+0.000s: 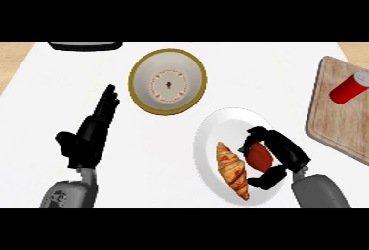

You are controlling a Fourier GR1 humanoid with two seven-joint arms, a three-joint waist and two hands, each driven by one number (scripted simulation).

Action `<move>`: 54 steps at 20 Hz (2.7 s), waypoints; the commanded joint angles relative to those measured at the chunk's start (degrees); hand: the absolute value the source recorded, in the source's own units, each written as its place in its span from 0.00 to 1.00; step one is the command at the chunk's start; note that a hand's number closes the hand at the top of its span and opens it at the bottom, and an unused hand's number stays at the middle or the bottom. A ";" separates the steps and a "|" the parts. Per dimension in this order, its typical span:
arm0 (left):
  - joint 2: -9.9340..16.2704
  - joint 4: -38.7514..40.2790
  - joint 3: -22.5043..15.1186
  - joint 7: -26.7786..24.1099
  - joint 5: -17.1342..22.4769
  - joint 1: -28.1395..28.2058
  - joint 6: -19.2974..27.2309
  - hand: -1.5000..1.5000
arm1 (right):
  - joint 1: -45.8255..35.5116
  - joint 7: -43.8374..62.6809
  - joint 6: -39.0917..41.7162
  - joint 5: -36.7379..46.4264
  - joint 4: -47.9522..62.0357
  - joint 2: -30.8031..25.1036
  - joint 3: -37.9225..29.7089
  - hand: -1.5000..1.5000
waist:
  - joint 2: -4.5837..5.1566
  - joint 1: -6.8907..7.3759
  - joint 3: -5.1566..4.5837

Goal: Pick the bell pepper from the plate and place it in the bowl

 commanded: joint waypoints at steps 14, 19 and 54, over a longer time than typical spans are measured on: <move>1.11 1.74 1.53 0.33 0.90 -2.41 -2.20 0.50 | -6.61 -24.65 27.83 -10.12 -8.38 4.44 19.54 1.00 | 0.45 0.78 0.35; -1.00 0.50 -0.79 0.26 -1.91 -0.28 0.58 0.50 | -8.14 -27.13 26.25 -18.76 -18.14 0.10 14.75 1.00 | 0.21 -0.25 0.36; -1.82 0.27 0.00 -0.77 -1.44 -0.43 -1.26 0.50 | -49.58 -2.57 2.12 -6.16 5.69 9.35 4.05 1.00 | 0.91 1.64 0.28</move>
